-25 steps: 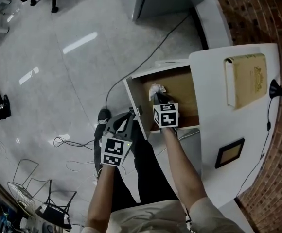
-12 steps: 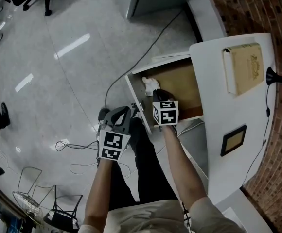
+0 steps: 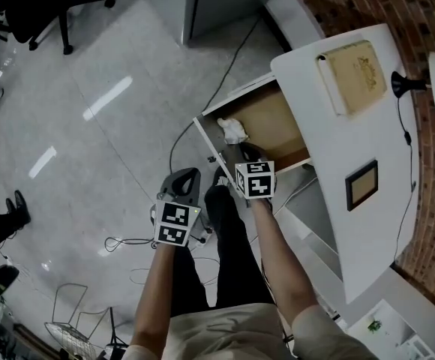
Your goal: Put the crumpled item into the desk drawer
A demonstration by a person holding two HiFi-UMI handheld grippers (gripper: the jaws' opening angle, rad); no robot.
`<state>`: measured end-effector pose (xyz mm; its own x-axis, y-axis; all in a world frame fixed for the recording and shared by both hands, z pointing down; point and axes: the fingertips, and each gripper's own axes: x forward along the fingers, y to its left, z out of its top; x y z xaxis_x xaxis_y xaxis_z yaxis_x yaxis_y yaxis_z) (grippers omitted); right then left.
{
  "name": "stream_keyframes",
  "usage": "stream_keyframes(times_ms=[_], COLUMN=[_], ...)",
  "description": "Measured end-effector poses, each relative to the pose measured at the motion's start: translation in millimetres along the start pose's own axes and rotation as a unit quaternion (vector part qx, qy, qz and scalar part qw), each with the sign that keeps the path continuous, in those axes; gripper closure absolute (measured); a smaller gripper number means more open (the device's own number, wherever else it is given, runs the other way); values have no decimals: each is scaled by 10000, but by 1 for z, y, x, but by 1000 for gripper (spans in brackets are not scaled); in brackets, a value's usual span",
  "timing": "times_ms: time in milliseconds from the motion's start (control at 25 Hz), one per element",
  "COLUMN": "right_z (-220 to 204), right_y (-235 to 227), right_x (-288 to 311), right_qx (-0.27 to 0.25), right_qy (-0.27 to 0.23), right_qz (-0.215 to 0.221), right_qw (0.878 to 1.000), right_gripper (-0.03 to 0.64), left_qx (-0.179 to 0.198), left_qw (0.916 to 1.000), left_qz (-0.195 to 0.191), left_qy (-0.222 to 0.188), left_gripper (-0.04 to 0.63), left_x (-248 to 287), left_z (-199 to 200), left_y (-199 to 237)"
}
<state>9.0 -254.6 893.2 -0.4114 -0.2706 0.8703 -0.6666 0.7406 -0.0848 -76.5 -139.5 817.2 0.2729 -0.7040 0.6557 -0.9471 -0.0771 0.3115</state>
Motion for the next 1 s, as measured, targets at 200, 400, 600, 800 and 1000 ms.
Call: stream_keyframes(times_ms=[200, 400, 600, 800, 1000], right_z=[5, 9, 21, 30, 26], right_y=[13, 32, 59, 74, 88], right_x=[-49, -109, -176, -223, -260], right_qx=[177, 414, 565, 859, 1050], right_qy=[-187, -388, -715, -1112, -1313], right_qz=[-157, -289, -322, -429, -497], right_qw=[9995, 9980, 9953, 9891, 9845], right_gripper=[569, 569, 569, 569, 569], left_qx=[249, 434, 602, 774, 938], left_qw=[9995, 9982, 9970, 9958, 9929], left_qz=[-173, -394, -484, -437, -673], left_qy=[-45, -88, -109, -205, -288], left_gripper=[580, 580, 580, 580, 580], left_x=[-28, -67, -110, -137, -168], left_z=[23, 48, 74, 96, 122], left_y=[-15, -42, -63, -74, -112])
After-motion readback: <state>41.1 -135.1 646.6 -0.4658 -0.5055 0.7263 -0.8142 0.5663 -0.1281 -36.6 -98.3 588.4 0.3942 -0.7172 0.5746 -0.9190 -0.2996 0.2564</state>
